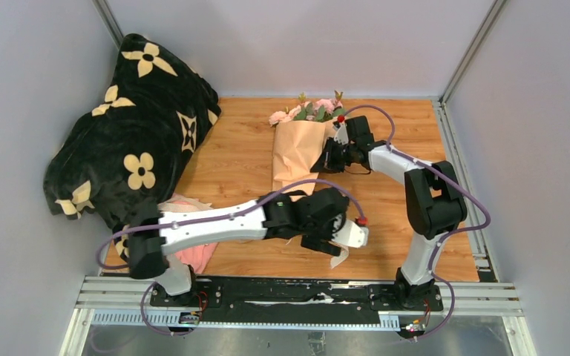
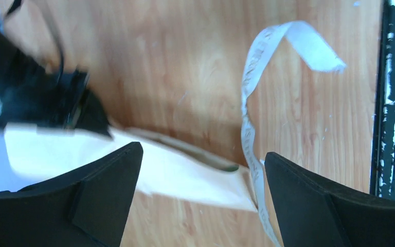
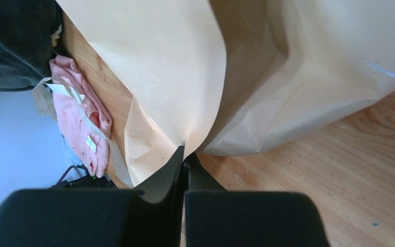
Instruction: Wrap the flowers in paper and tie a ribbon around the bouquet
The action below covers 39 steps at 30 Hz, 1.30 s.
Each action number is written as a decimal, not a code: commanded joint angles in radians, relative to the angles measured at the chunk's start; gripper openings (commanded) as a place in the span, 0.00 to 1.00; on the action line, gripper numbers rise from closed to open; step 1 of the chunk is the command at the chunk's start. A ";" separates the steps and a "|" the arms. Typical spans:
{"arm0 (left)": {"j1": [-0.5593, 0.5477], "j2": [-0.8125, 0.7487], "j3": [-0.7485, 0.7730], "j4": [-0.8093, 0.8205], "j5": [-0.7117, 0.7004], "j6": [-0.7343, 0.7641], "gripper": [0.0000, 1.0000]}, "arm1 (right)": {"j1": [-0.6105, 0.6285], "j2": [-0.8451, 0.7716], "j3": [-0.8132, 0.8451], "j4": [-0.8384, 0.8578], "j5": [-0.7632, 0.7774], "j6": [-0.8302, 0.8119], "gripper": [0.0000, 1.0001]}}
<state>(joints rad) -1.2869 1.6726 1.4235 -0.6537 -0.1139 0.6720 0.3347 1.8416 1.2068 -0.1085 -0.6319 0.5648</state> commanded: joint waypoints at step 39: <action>0.202 0.161 -0.242 0.456 -0.528 -0.129 0.00 | 0.021 -0.112 -0.074 -0.007 0.084 0.065 0.03</action>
<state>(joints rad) -1.1023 1.8534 1.1519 -0.1535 -0.6628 0.5735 0.3450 1.7645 1.1347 -0.0597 -0.5529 0.6804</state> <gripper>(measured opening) 0.009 0.006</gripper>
